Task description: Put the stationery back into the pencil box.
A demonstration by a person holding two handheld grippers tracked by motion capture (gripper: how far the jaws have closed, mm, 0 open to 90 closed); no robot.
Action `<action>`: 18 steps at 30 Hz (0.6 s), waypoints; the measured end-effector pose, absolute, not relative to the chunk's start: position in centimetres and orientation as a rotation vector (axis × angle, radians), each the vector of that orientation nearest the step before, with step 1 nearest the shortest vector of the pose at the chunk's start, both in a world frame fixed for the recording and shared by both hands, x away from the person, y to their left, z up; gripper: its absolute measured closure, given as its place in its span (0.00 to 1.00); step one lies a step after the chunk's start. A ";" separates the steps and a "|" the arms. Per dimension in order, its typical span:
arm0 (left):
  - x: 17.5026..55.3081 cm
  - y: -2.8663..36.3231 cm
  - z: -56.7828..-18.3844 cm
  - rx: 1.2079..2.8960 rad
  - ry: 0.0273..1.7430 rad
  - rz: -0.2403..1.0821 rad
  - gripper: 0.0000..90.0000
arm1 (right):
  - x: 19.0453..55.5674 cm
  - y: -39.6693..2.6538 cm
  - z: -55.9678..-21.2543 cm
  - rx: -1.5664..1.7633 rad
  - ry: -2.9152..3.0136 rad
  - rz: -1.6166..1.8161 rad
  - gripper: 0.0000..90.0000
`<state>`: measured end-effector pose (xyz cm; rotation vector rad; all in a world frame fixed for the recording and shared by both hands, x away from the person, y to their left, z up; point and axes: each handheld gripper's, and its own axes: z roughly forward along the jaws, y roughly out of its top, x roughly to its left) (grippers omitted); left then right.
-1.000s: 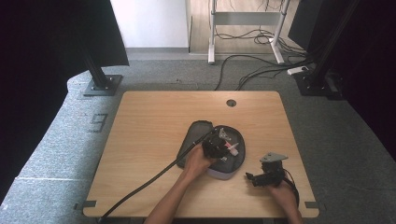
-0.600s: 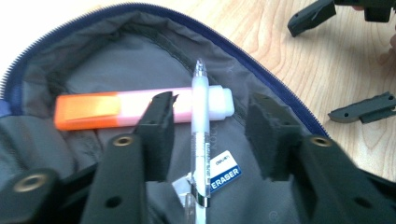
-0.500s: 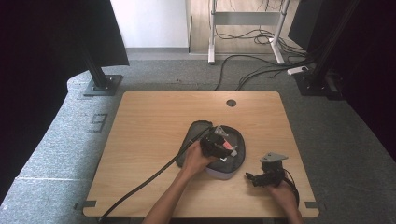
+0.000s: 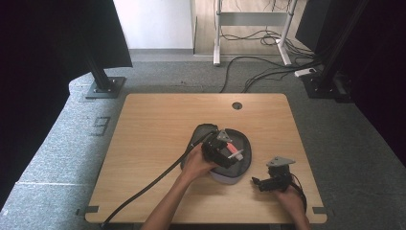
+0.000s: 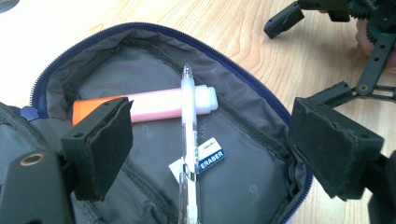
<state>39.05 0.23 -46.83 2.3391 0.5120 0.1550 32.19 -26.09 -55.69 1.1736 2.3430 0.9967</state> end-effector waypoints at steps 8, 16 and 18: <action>38.5 1.3 -46.1 2.298 0.529 0.129 0.11 | 32.2 -26.1 -55.7 1.173 2.343 0.997 0.00; 38.2 2.8 -45.2 2.283 0.539 0.144 0.05 | 32.2 -26.1 -55.7 1.176 2.341 0.997 0.00; 38.1 3.2 -44.9 2.285 0.542 0.154 0.04 | 32.2 -26.1 -55.7 1.176 2.341 0.996 0.00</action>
